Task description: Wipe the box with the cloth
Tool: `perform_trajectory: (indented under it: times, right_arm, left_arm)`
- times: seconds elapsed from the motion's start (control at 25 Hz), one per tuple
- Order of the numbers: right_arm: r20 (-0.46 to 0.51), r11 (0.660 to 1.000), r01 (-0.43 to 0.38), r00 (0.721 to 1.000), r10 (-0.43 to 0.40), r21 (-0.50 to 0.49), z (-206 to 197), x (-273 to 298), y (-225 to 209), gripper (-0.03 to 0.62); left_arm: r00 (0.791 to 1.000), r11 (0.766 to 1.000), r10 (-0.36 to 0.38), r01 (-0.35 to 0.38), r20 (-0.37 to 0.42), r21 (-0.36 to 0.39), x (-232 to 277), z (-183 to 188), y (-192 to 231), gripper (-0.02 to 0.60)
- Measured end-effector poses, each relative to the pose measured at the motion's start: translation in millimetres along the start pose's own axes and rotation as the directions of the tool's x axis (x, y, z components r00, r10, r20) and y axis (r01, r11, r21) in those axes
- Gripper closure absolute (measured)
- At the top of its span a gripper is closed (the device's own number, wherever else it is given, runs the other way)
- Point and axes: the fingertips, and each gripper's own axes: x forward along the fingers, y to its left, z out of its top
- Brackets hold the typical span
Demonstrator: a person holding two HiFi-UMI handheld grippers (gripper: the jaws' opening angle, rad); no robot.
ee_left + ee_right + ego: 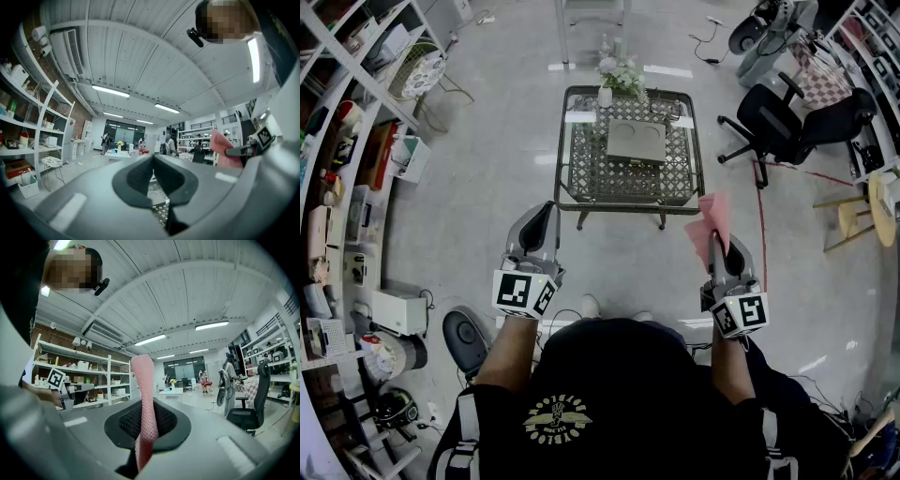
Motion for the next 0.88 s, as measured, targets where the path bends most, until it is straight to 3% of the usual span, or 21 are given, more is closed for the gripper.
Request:
perform_trajectory:
  times: [0.52, 0.88]
  right_arm:
    - [0.055, 0.998, 0.068, 0.996, -0.067, -0.016, 22.0, 1.6, 25.4, 0.579]
    - [0.043, 0.996, 0.081, 0.996, -0.079, -0.031, 24.6, 1.8, 22.8, 0.578]
  left_arm:
    - [0.998, 0.998, -0.058, 0.058, 0.002, 0.008, -6.2, 3.1, 34.9, 0.581]
    - [0.997, 0.997, -0.071, 0.071, -0.015, -0.002, 0.6, -9.9, 44.4, 0.581]
